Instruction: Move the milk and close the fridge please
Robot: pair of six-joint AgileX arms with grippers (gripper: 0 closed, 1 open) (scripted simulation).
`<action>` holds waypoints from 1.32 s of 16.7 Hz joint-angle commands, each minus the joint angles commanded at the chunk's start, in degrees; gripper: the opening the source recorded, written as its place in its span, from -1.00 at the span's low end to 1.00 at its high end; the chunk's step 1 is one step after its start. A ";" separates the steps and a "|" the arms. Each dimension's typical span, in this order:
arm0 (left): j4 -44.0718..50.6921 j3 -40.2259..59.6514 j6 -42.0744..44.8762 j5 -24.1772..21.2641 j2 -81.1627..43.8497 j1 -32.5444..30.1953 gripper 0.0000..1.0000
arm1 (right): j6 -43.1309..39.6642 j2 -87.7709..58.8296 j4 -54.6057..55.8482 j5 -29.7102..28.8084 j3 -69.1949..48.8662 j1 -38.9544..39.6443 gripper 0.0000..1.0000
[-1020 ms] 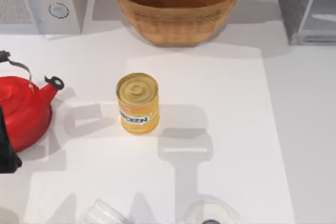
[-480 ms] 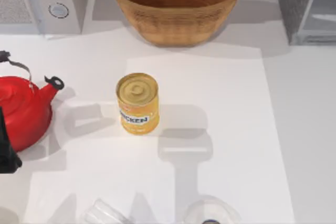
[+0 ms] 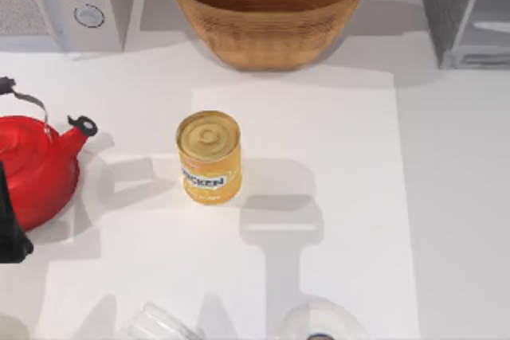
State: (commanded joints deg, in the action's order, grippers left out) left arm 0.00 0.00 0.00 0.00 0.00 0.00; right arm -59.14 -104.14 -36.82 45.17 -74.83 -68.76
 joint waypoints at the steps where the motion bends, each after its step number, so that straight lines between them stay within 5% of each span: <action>1: 0.00 0.00 0.00 0.00 0.00 0.00 1.00 | 4.44 -0.24 3.32 -0.43 0.26 2.10 1.00; 7: 0.00 0.00 0.00 0.00 0.00 0.00 1.00 | 21.40 -0.94 18.56 -1.91 0.42 14.42 1.00; 15: 0.00 0.00 0.00 0.00 0.00 0.00 1.00 | 22.80 -0.49 19.80 -2.18 0.89 15.43 1.00; 22: 0.00 0.00 0.00 0.00 0.00 0.00 1.00 | 32.23 2.97 25.09 -12.66 5.09 28.31 1.00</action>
State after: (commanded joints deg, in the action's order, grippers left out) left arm 0.00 0.00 0.00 0.00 0.00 0.00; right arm -26.91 -101.17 -11.73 32.51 -69.74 -40.45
